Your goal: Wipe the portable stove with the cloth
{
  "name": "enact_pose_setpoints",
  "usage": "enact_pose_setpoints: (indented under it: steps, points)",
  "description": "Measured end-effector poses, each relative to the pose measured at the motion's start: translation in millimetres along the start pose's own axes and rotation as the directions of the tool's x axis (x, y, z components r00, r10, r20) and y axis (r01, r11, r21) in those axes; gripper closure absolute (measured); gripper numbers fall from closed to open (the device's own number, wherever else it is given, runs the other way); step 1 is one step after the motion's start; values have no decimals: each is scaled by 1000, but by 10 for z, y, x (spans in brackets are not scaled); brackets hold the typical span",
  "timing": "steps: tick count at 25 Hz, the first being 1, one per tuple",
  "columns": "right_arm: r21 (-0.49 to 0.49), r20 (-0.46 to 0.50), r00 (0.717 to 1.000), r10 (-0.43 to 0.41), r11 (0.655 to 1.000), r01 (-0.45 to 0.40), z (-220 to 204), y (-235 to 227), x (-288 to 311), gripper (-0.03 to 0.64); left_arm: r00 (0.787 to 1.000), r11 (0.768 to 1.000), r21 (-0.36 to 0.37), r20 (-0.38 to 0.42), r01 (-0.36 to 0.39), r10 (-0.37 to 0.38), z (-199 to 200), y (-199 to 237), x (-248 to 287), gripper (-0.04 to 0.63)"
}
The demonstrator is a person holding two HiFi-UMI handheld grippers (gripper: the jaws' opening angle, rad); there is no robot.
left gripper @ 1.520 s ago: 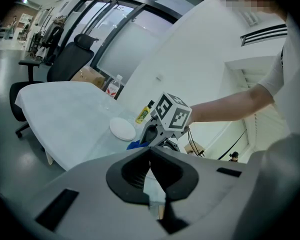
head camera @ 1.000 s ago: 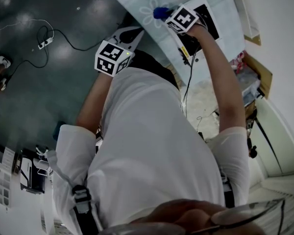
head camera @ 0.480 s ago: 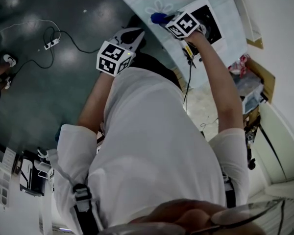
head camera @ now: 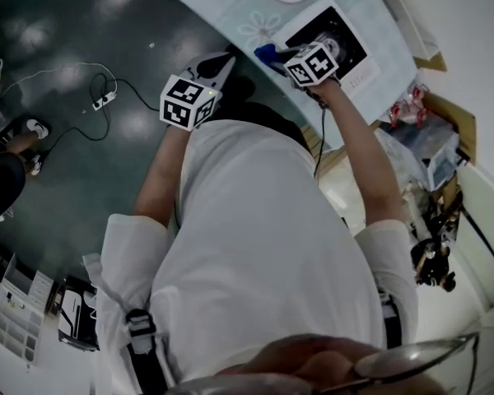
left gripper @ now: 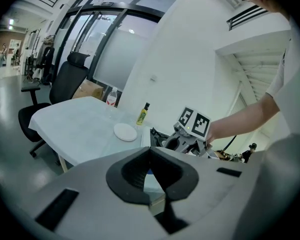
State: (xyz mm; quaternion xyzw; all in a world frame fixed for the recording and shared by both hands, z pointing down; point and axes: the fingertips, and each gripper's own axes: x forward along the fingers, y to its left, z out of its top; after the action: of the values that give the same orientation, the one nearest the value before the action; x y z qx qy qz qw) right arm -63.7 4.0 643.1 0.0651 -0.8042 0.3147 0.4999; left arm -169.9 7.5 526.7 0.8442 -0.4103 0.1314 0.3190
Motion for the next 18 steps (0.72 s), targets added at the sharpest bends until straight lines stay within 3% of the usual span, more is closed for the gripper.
enact_pose_setpoints:
  steps: [9, 14, 18]
  points:
    - [206, 151, 986, -76, 978, 43, -404, 21, -238, 518, 999, 999, 39, -34, 22, -20, 110, -99, 84, 563]
    - [315, 239, 963, -126, 948, 46, -693, 37, -327, 518, 997, 998, 58, -67, 38, -34, 68, -265, 159, 563]
    - [423, 307, 935, -179, 905, 35, -930, 42, -360, 518, 994, 996, 72, -94, 55, -48, 35, -374, 177, 563]
